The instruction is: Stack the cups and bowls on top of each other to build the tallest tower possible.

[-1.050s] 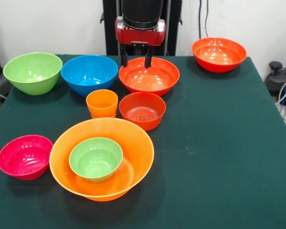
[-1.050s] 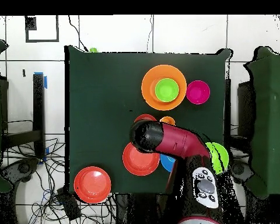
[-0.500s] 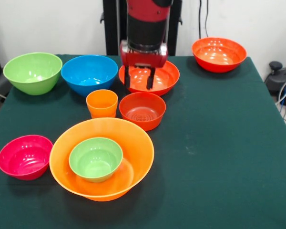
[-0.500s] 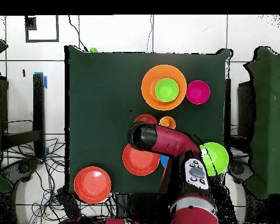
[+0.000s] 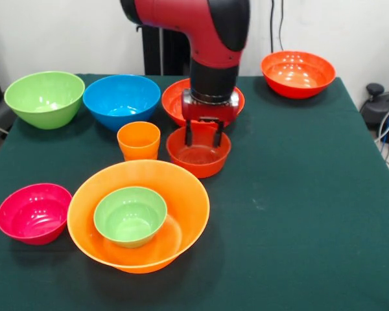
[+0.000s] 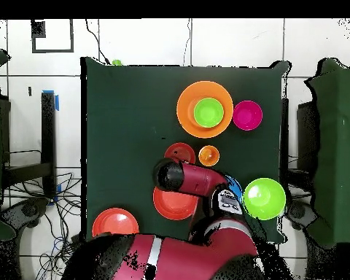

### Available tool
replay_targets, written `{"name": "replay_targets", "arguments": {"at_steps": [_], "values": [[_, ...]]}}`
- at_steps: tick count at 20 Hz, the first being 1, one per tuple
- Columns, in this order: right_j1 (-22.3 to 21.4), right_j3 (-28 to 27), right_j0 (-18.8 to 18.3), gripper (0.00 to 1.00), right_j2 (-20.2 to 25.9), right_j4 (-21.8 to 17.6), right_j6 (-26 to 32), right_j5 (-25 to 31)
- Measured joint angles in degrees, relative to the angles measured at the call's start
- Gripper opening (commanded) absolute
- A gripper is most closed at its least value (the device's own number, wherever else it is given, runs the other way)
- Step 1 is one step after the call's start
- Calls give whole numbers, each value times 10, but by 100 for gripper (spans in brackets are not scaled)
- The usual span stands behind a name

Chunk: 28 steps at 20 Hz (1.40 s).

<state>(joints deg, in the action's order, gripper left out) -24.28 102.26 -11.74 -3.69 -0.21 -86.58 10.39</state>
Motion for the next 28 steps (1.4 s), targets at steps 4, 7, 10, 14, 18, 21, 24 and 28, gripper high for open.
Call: {"name": "replay_targets", "arguments": {"at_steps": [4,7,10,14,18,21,24,28], "values": [[17,0,9,100,11,4,-22,-28],[15,0,19,100,13,12,-41,-30],[13,0,29,100,14,20,-59,-30],[8,0,39,100,16,26,-74,-30],[-1,0,52,100,16,33,-89,-23],[-11,-1,62,100,16,36,-93,-14],[-17,-2,65,100,16,36,-93,-11],[-26,-3,66,100,16,36,-93,1]]}}
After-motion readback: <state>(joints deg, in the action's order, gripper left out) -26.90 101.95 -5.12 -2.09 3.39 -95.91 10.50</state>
